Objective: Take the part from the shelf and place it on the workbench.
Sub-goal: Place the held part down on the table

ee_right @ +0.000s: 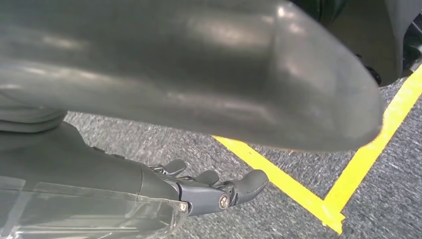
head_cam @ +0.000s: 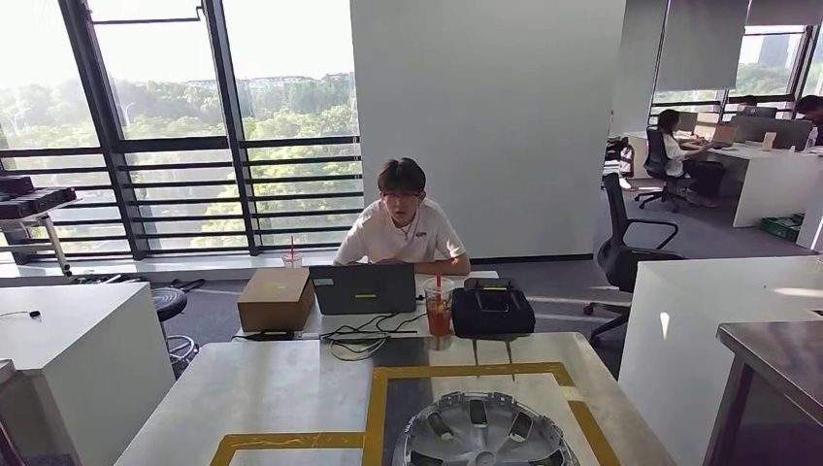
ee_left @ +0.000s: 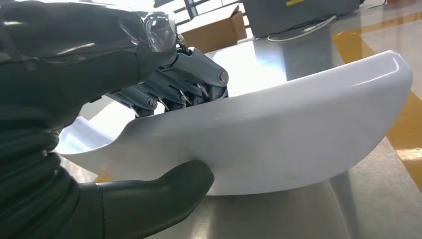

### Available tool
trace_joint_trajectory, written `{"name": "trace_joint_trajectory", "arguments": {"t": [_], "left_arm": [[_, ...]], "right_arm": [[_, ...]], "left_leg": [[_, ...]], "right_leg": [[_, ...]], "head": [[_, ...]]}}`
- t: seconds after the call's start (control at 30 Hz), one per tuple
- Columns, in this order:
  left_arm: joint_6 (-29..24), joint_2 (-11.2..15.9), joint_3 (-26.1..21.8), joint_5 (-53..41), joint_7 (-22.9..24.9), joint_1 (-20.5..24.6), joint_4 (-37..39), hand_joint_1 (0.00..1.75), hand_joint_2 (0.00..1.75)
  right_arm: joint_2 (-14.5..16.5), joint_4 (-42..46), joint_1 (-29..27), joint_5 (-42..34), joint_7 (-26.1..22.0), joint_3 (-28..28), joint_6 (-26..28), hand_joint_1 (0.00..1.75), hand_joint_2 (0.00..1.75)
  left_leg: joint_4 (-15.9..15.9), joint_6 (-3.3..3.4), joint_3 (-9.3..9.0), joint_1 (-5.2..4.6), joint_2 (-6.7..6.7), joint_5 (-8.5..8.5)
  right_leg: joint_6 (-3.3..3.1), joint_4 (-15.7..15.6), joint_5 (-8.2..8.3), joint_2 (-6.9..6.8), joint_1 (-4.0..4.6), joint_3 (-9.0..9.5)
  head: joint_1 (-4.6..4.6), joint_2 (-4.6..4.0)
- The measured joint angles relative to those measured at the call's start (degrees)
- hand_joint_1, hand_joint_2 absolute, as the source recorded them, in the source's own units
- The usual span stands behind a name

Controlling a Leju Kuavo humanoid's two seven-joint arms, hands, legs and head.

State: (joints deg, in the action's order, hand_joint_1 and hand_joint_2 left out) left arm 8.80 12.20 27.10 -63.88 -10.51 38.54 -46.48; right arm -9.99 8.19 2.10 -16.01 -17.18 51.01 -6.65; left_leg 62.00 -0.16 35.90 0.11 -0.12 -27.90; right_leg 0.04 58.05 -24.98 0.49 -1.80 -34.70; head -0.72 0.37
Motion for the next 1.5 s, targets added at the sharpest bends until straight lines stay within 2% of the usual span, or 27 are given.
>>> {"name": "trace_joint_trajectory", "arguments": {"t": [0.03, 0.1, 0.13, 0.17, 0.2, 0.27, 0.33, 0.4, 0.47, 0.53, 0.6, 0.63, 0.67, 0.7, 0.77, 0.8, 0.83, 0.97, 1.03, 1.1, 1.13, 1.17, 1.2, 1.27, 1.33, 1.43, 1.5], "left_arm": [[-0.3, 0.0, -0.3, -0.1, 0.0, -0.4, 0.2, 1.31, 1.75], [-0.7, -0.1, -0.9, -0.3, -0.1, -1.5, 0.3, 0.65, 1.75], [-0.8, -0.1, -1.2, -0.4, -0.1, -2.1, 0.3, 0.33, 1.75], [-0.8, -0.1, -1.5, -0.4, -0.1, -2.6, 0.3, 0.00, 1.75], [-0.9, -0.1, -1.9, -0.4, -0.2, -3.0, 0.2, 0.00, 1.75], [-1.1, 0.0, -2.8, -0.3, -0.3, -3.4, 0.1, 0.00, 1.75], [-1.6, 0.0, -3.7, -0.1, -0.3, -3.6, -0.1, 0.00, 1.75], [-2.2, 0.0, -4.6, 0.1, -0.2, -4.2, -0.5, 0.00, 0.87], [-3.0, -0.2, -5.7, 0.5, -0.2, -4.9, -1.3, 0.00, 0.00], [-4.3, -0.7, -7.3, 1.4, -0.5, -5.9, -2.6, 0.00, 0.00], [-5.7, -1.5, -9.4, 2.7, -1.2, -7.3, -4.2, 0.00, 0.00], [-6.4, -2.0, -10.6, 3.4, -1.6, -8.3, -5.2, 0.00, 0.00], [-7.0, -2.6, -11.9, 4.2, -2.0, -9.2, -6.5, 0.00, 0.00], [-7.4, -3.2, -13.3, 5.4, -2.5, -10.0, -8.0, 0.00, 0.00], [-7.7, -4.6, -16.5, 8.7, -3.8, -11.5, -11.4, 0.00, 0.00], [-7.4, -5.4, -18.1, 11.1, -4.7, -12.1, -13.2, 0.00, 0.00], [-6.9, -6.2, -20.0, 13.8, -5.5, -12.7, -15.2, 0.00, 0.00], [-3.7, -9.5, -26.5, 25.3, -7.8, -14.8, -23.0, 0.00, 0.00], [-0.5, -10.9, -29.6, 34.5, -8.9, -15.7, -26.9, 0.00, 0.00], [3.6, -12.2, -32.2, 44.4, -10.0, -17.1, -30.3, 0.00, 0.00], [6.0, -12.7, -33.3, 49.6, -10.5, -18.1, -31.8, 0.00, 0.00], [8.4, -13.1, -34.1, 54.7, -10.9, -19.1, -33.3, 0.00, 0.00], [10.6, -13.4, -34.8, 59.8, -11.4, -20.1, -34.7, 0.00, 0.00], [13.5, -13.7, -35.5, 67.5, -12.4, -21.9, -37.9, 0.00, 0.00], [14.8, -13.8, -35.5, 71.7, -13.0, -23.7, -40.8, 0.00, 0.00], [15.8, -13.8, -35.0, 74.7, -13.0, -26.4, -43.8, 0.00, 0.00], [16.2, -13.8, -34.2, 76.2, -13.1, -28.0, -45.5, 0.00, 0.00]], "right_arm": [[0.0, 0.1, 0.1, 0.1, 0.1, 0.1, 0.0, 0.00, 0.00], [0.0, 0.3, 0.2, 0.3, 0.3, 0.3, -0.1, 0.00, 0.00], [0.0, 0.4, 0.2, 0.4, 0.4, 0.4, -0.2, 0.00, 0.00], [0.0, 0.5, 0.3, 0.4, 0.4, 0.5, -0.3, 0.00, 0.00], [0.0, 0.6, 0.4, 0.5, 0.4, 0.5, -0.4, 0.00, 0.00], [0.0, 0.8, 0.5, 0.6, 0.4, 0.5, -0.5, 0.00, 0.00], [0.0, 1.0, 0.7, 0.6, 0.5, 0.6, -0.5, 0.00, 0.00], [0.0, 1.1, 0.7, 0.5, 0.7, 0.6, -0.5, 0.00, 0.00], [0.0, 1.2, 0.7, 0.5, 0.8, 0.6, -0.5, 0.00, 0.00], [-0.1, 1.3, 0.7, 0.3, 0.9, 0.6, -0.4, 0.00, 0.00], [-0.1, 1.3, 0.6, 0.1, 0.9, 0.6, -0.2, 0.00, 0.00], [0.0, 1.3, 0.5, 0.1, 0.9, 0.6, -0.1, 0.00, 0.00], [0.0, 1.3, 0.4, 0.0, 0.9, 0.6, 0.0, 0.00, 0.00], [0.0, 1.3, 0.3, -0.1, 0.8, 0.6, 0.2, 0.00, 0.00], [0.0, 1.3, 0.3, -0.5, 0.7, 0.6, 0.4, 0.00, 0.00], [0.0, 1.3, 0.2, -0.7, 0.6, 0.6, 0.5, 0.00, 0.00], [0.0, 1.3, 0.1, -0.8, 0.4, 0.6, 0.5, 0.00, 0.00], [0.3, 1.3, -0.5, -1.4, -0.1, 0.5, 0.6, 0.00, 0.00], [0.4, 1.3, -0.7, -1.8, -0.3, 0.4, 0.8, 0.00, 0.00], [0.5, 1.3, -0.9, -2.0, -0.5, 0.3, 0.9, 0.00, 0.00], [0.6, 1.3, -0.9, -2.0, -0.6, 0.3, 0.9, 0.00, 0.00], [0.7, 1.3, -1.0, -2.0, -0.8, 0.3, 0.9, 0.00, 0.00], [0.7, 1.3, -1.1, -2.1, -1.0, 0.3, 0.8, 0.00, 0.00], [0.8, 1.2, -1.1, -2.3, -1.3, 0.2, 0.6, 0.00, 0.00], [1.0, 1.0, -1.1, -2.7, -1.6, -0.1, 0.6, 0.00, 0.00], [1.2, 0.6, -1.2, -3.1, -1.7, -0.4, 0.7, 0.00, 0.00], [1.4, 0.2, -1.2, -3.4, -2.1, -0.6, 1.0, 0.00, 0.00]], "left_leg": [[3.6, -0.25, 1.66, 0.09, 0.01, -1.84], [10.9, -0.51, 5.21, 0.22, 0.02, -4.71], [12.6, -0.53, 6.16, 0.29, 0.02, -4.88], [11.9, -0.47, 5.98, 0.36, 0.02, -3.93], [9.1, -0.32, 4.68, 0.42, 0.02, -2.13], [0.9, 0.23, 0.63, 0.30, 0.03, 1.39], [-3.5, 0.64, -1.68, -0.04, 0.01, 2.46], [-4.0, 1.01, -1.96, -0.29, -0.02, 2.49], [-4.8, 1.72, -2.35, -0.16, -0.02, 3.03], [-5.4, 2.31, -2.63, -0.02, 0.02, 3.40], [-5.4, 2.54, -2.58, -0.19, 0.02, 3.41], [-5.4, 2.56, -2.56, -0.27, 0.00, 3.39], [-5.3, 2.56, -2.57, -0.32, -0.03, 3.38], [-5.3, 2.53, -2.59, -0.34, -0.07, 3.35], [-5.0, 2.25, -2.53, -0.47, -0.17, 3.16], [-4.8, 2.03, -2.44, -0.60, -0.20, 2.99], [-4.6, 1.81, -2.35, -0.72, -0.22, 2.86], [-3.6, 0.85, -1.88, -0.48, -0.18, 1.91], [1.2, 0.18, 0.29, -0.17, -0.14, -0.98], [8.8, -0.33, 3.84, 0.19, -0.12, -4.38], [11.3, -0.46, 5.11, 0.34, -0.11, -5.02], [11.9, -0.52, 5.52, 0.45, -0.08, -4.69], [10.3, -0.48, 4.79, 0.52, -0.05, -3.35], [2.4, -0.09, 0.89, 0.48, 0.03, 0.34], [-3.4, 0.41, -2.11, 0.16, 0.06, 2.03], [-4.5, 1.30, -2.72, -0.13, -0.01, 2.46], [-5.3, 2.11, -2.96, 0.03, 0.02, 3.27]], "right_leg": [[-0.14, 0.0, -0.05, 0.00, 0.02, 0.03], [-0.25, 0.0, -0.12, 0.00, 0.04, 0.07], [-0.26, 0.0, -0.14, 0.00, 0.04, 0.09], [-0.26, 0.0, -0.15, 0.01, 0.04, 0.14], [-0.24, 0.0, -0.16, 0.04, 0.05, 0.21], [-0.14, 0.0, -0.20, 0.09, 0.21, 0.31], [0.26, 0.0, -0.16, 0.09, 0.38, 0.20], [0.95, -0.2, 0.00, 0.06, 0.34, 0.17], [1.37, 0.6, -0.54, -0.09, 0.29, -0.32], [1.09, 5.8, -3.08, -0.22, 0.35, -2.83], [0.83, 13.6, -6.03, -0.22, 0.39, -6.54], [0.98, 15.8, -6.54, -0.22, 0.39, -7.60], [1.28, 15.7, -6.18, -0.23, 0.38, -7.61], [1.66, 13.2, -4.99, -0.24, 0.38, -6.37], [2.09, 4.9, -2.05, -0.29, 0.45, -2.20], [1.93, 1.7, -1.04, -0.31, 0.50, -0.55], [1.62, 0.0, -0.55, -0.31, 0.61, 0.37], [0.27, -0.7, -0.24, -0.26, 0.58, 0.87], [-0.20, -0.8, -0.22, -0.23, 0.30, 1.04], [-0.43, -0.8, -0.28, -0.19, 0.32, 1.08], [-0.44, -0.8, -0.30, -0.16, 0.33, 1.09], [-0.44, -0.8, -0.32, -0.13, 0.34, 1.12], [-0.43, -0.8, -0.33, -0.09, 0.34, 1.18], [-0.34, -0.8, -0.38, 0.00, 0.37, 1.34], [0.05, -0.8, -0.48, 0.03, 0.59, 1.36], [1.12, -0.8, -0.30, -0.02, 0.51, 1.31], [1.26, 0.7, -1.55, -0.11, 0.46, 0.55]], "head": [[-0.05, 0.00], [-0.11, -0.01], [-0.14, -0.01], [-0.16, -0.01], [-0.19, 0.00], [-0.22, -0.01], [-0.20, -0.01], [-0.19, 0.00], [-0.14, 0.00], [0.01, 0.00], [0.12, 0.00], [0.15, 0.00], [0.19, 0.00], [0.23, 0.00], [0.32, 0.00], [0.31, 0.00], [0.28, 0.00], [0.17, -0.01], [0.03, -0.01], [-0.08, 0.00], [-0.10, 0.00], [-0.13, 0.00], [-0.15, 0.00], [-0.18, -0.01], [-0.18, -0.01], [-0.13, 0.00], [-0.05, 0.00]]}}
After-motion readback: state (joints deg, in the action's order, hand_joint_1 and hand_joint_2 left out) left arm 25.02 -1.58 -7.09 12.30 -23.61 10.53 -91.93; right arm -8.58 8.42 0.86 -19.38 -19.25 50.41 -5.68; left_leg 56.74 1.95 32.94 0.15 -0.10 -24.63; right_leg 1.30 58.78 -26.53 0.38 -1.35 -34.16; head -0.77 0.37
